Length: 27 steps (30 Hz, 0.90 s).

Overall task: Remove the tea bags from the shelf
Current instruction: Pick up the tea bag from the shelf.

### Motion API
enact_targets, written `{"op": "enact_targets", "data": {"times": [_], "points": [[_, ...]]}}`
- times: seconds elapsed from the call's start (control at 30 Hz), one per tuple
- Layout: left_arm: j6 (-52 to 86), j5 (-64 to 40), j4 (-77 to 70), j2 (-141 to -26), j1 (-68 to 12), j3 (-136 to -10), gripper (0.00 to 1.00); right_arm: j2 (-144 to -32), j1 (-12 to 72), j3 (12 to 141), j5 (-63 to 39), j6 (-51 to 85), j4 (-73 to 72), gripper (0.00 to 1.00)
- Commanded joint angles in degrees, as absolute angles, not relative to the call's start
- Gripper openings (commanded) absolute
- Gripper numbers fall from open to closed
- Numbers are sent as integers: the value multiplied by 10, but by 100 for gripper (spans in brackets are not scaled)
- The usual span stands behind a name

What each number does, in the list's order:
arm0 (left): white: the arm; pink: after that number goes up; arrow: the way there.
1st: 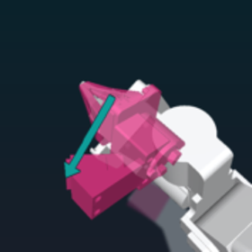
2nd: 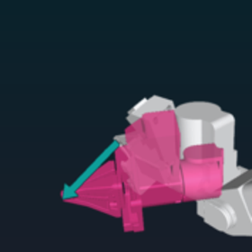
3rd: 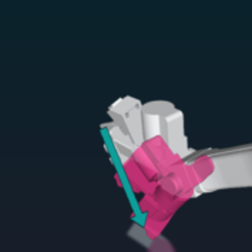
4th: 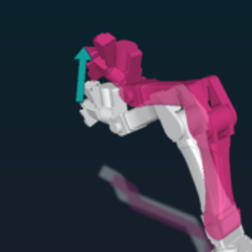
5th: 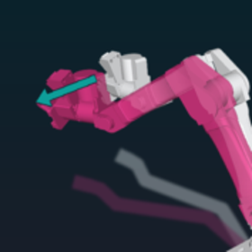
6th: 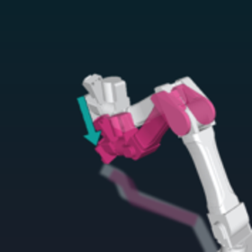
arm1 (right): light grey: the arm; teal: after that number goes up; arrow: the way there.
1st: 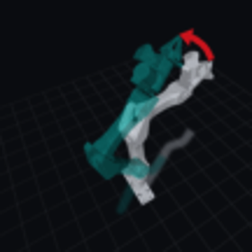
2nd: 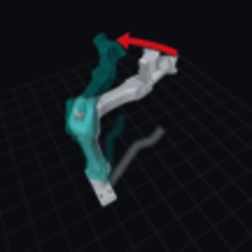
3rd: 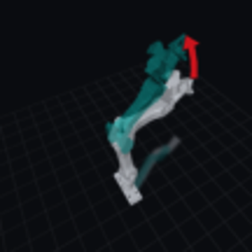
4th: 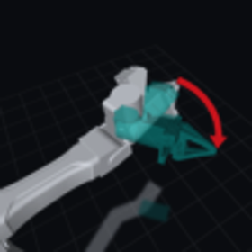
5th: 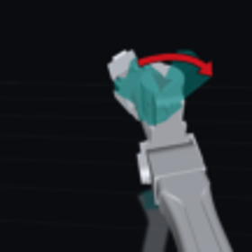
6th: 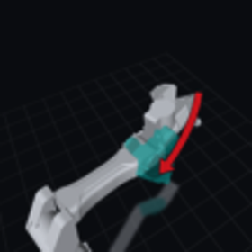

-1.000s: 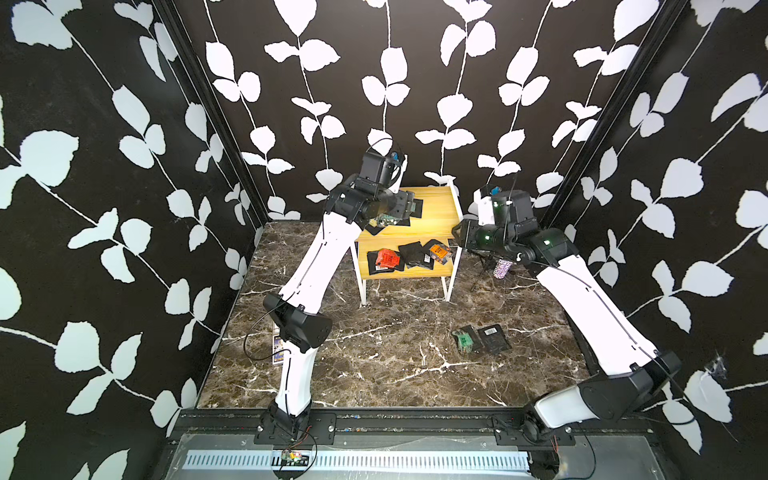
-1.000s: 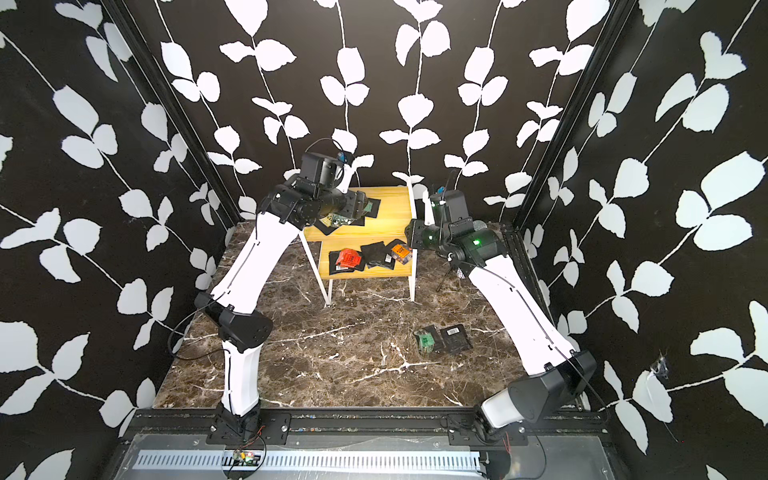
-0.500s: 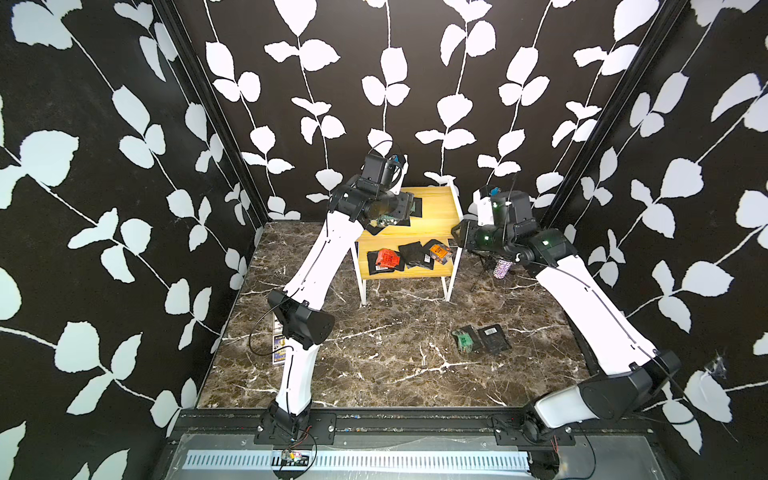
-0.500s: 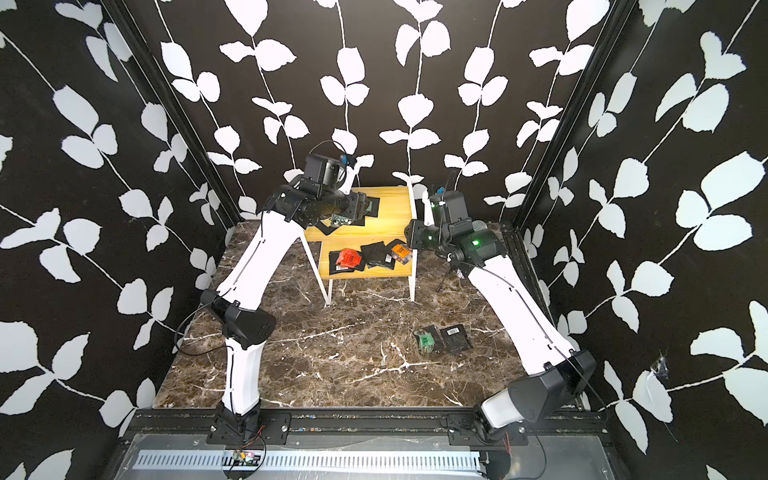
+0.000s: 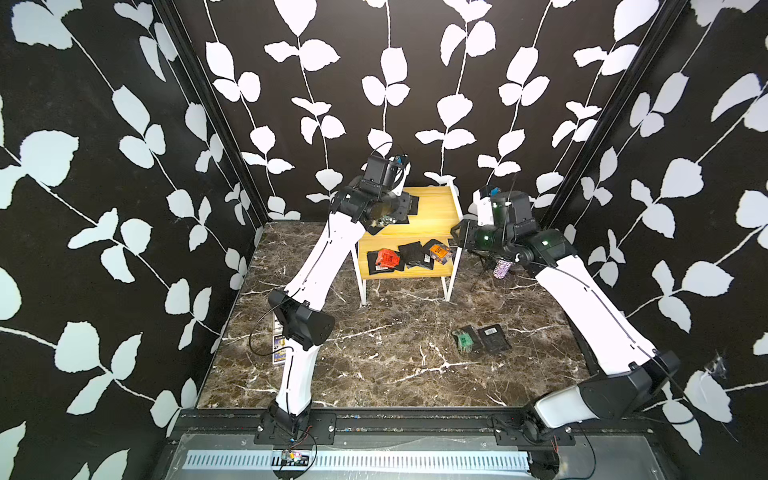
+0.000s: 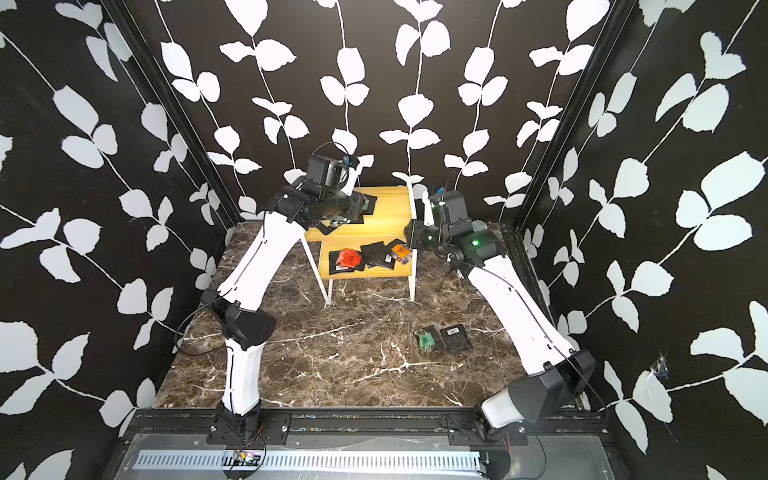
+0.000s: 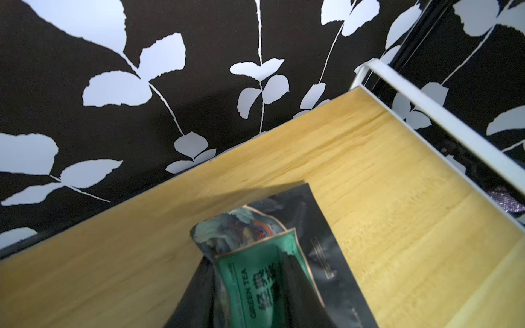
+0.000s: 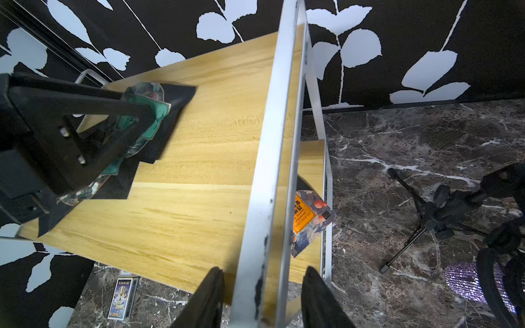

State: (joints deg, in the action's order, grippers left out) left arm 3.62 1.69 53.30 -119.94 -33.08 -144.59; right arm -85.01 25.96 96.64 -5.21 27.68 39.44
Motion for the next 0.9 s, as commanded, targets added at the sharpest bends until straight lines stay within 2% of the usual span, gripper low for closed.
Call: {"op": "enact_targets", "data": {"times": [0.0,0.27,0.37,0.5,0.87], "points": [[40,5,585,-1192,-334,-1444,29,-840,255,950,-55,279,380,45],[47,-6,559,-1176,-334,-1471,17,-839,256,948,-58,283,380,45],[49,-14,549,-1169,-334,-1472,8,-839,256,947,-59,285,379,45],[56,-22,543,-1163,-334,-1472,1,-838,256,942,-60,287,377,45],[96,-65,512,-1128,-334,-1473,0,-829,256,931,-61,289,373,45]]}}
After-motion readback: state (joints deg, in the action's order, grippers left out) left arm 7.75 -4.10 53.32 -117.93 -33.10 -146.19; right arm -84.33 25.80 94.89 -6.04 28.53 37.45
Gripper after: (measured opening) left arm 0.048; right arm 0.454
